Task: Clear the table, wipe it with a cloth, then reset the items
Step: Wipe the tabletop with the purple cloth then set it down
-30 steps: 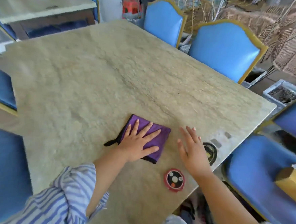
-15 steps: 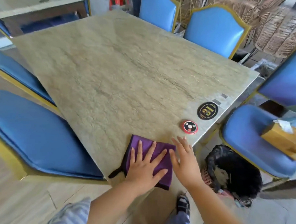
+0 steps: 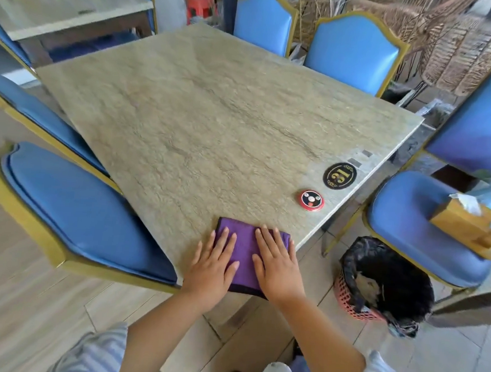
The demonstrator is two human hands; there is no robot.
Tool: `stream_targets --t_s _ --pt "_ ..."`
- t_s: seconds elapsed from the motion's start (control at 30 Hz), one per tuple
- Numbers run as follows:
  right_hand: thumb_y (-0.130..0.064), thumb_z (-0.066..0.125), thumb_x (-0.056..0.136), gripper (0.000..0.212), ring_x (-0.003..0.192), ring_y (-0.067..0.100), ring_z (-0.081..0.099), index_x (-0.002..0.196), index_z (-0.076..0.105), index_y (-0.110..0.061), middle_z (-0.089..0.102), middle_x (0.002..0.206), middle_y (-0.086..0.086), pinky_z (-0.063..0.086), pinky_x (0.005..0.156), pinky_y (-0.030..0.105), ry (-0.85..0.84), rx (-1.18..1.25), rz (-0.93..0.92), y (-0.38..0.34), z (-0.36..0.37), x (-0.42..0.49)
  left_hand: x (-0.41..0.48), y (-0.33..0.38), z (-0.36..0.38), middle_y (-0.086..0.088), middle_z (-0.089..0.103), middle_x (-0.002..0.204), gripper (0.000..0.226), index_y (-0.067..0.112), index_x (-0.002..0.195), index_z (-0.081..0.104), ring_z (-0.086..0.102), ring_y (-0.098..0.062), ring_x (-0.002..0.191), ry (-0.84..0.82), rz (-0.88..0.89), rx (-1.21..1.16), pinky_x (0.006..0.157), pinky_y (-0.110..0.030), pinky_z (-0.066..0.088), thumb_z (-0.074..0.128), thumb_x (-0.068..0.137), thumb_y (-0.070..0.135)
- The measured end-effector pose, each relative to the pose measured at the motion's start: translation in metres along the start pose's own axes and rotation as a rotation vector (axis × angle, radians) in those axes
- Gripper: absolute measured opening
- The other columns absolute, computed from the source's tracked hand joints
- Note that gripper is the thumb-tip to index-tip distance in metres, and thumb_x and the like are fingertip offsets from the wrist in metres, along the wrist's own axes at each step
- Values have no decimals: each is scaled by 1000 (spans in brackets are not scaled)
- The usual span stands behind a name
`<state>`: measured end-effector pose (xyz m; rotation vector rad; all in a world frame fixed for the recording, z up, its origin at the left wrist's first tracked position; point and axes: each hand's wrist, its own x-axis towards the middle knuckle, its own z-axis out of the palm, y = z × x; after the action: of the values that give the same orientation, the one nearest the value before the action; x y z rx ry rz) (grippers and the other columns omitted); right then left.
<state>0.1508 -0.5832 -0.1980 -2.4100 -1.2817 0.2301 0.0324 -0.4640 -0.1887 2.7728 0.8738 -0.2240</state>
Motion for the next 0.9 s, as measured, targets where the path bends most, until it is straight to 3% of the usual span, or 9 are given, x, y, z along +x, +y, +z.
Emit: stream_targets --t_s 0.07,0.13,0.27,0.37,0.43,0.53,0.63,0.77,0.9 --pt "-55 9 92 65 142 10 -4 147 20 -23 12 153 -12 -11 116 30 32 69 11 4 1 -12 -2 4 2 -2 27 153 74 19 146 24 28 -26 140 -19 -28 41 116 -43 10 -14 92 52" --pt "-52 20 92 62 142 7 1 145 28 -21 14 149 -16 1 117 28 97 229 56 5 3 -25 -4 4 12 5 -11 155 87 26 145 -10 -13 -20 142 55 32 39 111 -39 -18 -37 71 61" --pt "-22 67 83 35 127 7 45 118 64 -18 48 135 -12 35 107 23 343 605 285 0 6 -42 -14 16 5 8 -34 145 97 26 137 -30 -35 -15 132 46 -2 25 107 -43 -22 -50 50 62" --pt "-20 78 72 30 97 13 63 99 65 -25 60 110 -6 55 85 27 456 872 497 -4 7 -42 -21 20 7 7 -35 145 96 25 137 -30 -37 -16 131 48 -16 19 106 -45 -23 -48 51 64" --pt "-23 80 71 37 85 14 65 102 60 -19 65 95 -2 55 69 19 420 1054 663 -6 1 -40 -20 17 16 3 -24 151 96 24 142 -20 -32 -19 138 87 -20 58 110 -46 -21 -46 57 62" --pt "-31 76 74 33 77 15 65 96 61 -12 69 86 2 50 61 17 319 1054 717 -4 -5 -40 -27 19 10 -8 29 153 77 16 145 25 9 -24 143 51 -42 103 110 -48 -5 -13 91 55" --pt "-40 69 80 33 72 11 58 92 62 -10 66 85 2 42 55 15 138 963 717 -1 -15 -40 -35 17 12 -8 29 153 72 18 145 25 7 -25 144 7 -5 100 108 -46 -14 -8 92 54" --pt "-45 65 82 36 78 11 56 95 63 -11 62 86 -2 40 61 18 -105 963 689 5 -21 -42 -38 17 20 -9 52 139 70 17 135 49 32 -22 131 -29 25 137 107 -53 5 4 96 52" --pt "-35 69 81 25 70 14 50 73 55 -16 56 72 -2 39 63 24 -83 972 669 20 -26 -42 -41 16 20 -9 37 148 73 17 142 35 25 -26 141 8 40 135 111 -53 -1 -4 94 56"
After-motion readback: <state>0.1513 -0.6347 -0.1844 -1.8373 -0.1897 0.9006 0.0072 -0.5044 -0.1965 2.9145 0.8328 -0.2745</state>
